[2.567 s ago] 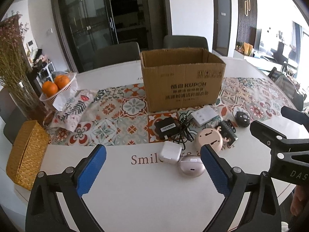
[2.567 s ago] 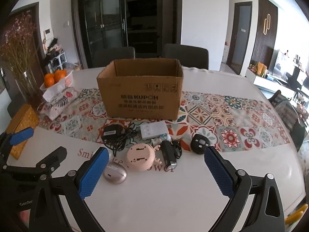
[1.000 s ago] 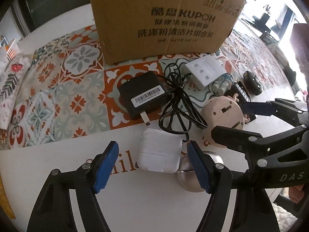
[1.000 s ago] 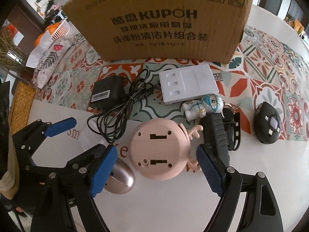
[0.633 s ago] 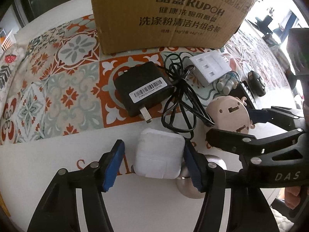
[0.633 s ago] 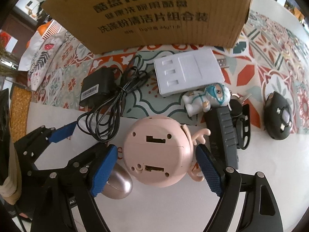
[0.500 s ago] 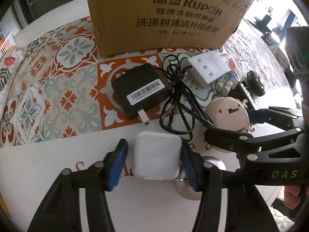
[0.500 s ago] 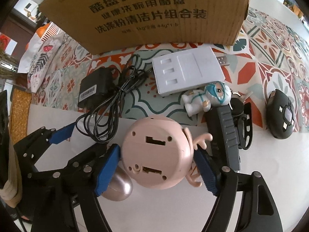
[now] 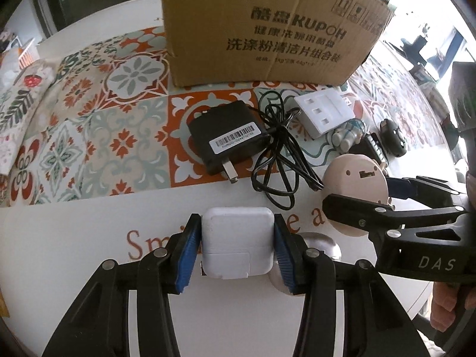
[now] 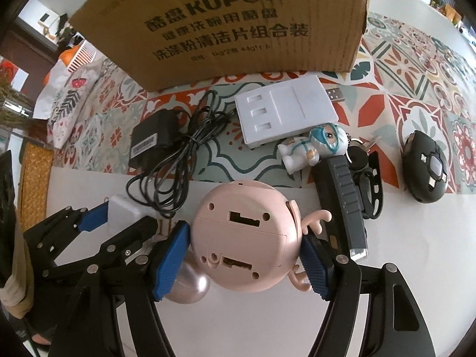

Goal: Organize rigid objects
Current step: 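Carry the white charger and pink toy with both grippers over the cardboard box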

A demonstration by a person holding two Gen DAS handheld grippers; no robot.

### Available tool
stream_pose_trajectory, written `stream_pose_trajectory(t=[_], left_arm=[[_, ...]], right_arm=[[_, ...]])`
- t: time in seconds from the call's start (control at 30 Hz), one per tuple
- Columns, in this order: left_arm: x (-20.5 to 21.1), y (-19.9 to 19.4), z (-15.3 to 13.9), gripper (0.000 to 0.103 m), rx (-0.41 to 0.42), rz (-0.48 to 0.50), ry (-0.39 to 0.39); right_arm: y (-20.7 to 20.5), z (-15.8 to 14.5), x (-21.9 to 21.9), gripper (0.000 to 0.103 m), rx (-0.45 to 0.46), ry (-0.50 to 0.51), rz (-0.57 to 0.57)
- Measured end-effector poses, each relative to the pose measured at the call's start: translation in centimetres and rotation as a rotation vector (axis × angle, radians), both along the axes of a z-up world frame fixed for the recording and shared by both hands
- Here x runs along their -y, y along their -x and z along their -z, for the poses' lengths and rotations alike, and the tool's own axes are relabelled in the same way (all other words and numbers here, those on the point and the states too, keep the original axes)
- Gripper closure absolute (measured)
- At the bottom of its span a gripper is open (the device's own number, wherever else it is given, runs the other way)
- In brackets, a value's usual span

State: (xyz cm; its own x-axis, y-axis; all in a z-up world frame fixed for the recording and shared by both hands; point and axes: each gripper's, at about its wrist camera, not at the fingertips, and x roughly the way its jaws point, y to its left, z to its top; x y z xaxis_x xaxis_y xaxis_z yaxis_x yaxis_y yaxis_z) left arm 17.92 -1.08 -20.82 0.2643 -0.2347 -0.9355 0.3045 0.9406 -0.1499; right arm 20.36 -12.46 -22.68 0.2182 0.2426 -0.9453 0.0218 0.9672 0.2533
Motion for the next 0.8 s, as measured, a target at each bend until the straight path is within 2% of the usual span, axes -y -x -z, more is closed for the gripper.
stream_pose_trajectory(t=[0.53,0.8], left_arm=[[-0.1,1.5,-6.4,0.056,0.176,-0.056,0.001],[0.0,1.5,-9.3,0.056,0.243,-0.059,0.031]], right_arm=[[2.2,-5.2,0.5,0.031,0.132,-0.001,0.027],[2.5,-8.4,0.7,0.031,0.225,0.018,0.038]])
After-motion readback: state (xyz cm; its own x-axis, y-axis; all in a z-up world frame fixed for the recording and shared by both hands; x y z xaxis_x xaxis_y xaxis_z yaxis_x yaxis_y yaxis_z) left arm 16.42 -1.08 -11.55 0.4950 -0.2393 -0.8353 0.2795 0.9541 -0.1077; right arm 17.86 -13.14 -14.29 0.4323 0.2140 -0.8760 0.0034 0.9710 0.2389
